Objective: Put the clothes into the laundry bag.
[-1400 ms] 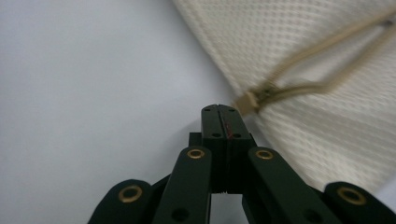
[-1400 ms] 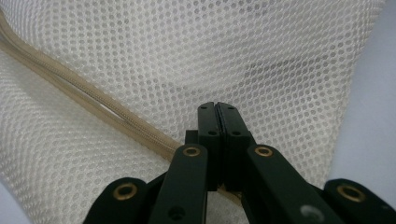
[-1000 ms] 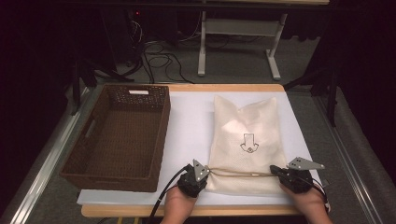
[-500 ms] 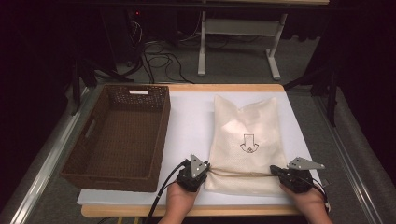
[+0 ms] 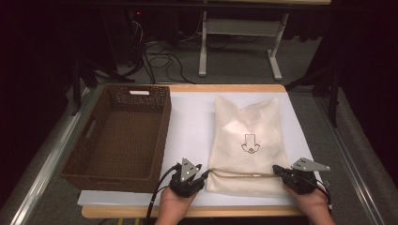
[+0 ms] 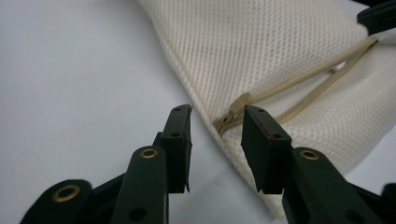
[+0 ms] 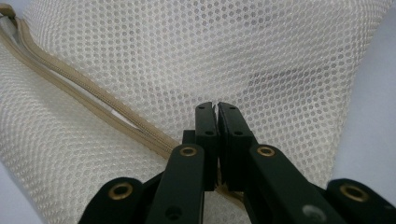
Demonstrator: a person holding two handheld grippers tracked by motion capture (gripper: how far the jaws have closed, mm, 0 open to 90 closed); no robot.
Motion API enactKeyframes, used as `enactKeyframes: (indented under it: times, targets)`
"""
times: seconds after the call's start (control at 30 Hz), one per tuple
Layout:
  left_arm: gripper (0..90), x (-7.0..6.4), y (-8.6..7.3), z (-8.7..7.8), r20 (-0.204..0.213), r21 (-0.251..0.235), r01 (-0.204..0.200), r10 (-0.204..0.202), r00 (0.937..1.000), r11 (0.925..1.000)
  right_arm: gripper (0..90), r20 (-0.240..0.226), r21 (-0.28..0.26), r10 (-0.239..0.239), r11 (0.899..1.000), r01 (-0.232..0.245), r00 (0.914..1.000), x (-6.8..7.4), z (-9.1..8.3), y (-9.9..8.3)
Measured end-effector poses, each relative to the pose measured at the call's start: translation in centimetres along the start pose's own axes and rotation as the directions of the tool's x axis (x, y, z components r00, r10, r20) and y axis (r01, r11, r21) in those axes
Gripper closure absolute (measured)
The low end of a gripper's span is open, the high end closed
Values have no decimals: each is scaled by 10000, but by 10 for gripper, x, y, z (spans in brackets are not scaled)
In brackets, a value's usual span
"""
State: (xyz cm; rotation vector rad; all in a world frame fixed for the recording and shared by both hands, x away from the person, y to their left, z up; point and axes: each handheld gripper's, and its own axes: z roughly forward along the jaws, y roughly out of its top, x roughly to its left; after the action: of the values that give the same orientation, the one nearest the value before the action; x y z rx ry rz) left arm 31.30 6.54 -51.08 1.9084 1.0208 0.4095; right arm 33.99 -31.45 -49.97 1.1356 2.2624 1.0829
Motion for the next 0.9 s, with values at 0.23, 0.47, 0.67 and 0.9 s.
enactKeyframes:
  times: [0.23, 0.47, 0.67, 0.9]
  targets:
    - [609, -7, -4, 21, 94, 963, 37, -46, 9999, 9953, 880, -56, -132, -139, 9998, 138, 9999, 0, -2, 1]
    - [745, -16, -3, 26, 172, 1234, -477, 459, 9988, 9912, 872, -151, -310, -272, 9992, 268, 9995, 6, -2, 4]
    - [871, -16, -3, 24, 215, 1051, -373, 352, 9991, 9938, 833, -341, -795, -587, 9953, 559, 9977, 18, -8, 10]
    - [874, -17, 1, 14, -4, -137, -245, 245, 9997, 9996, 772, -933, -1377, -719, 9887, 586, 9930, 34, -18, 26]
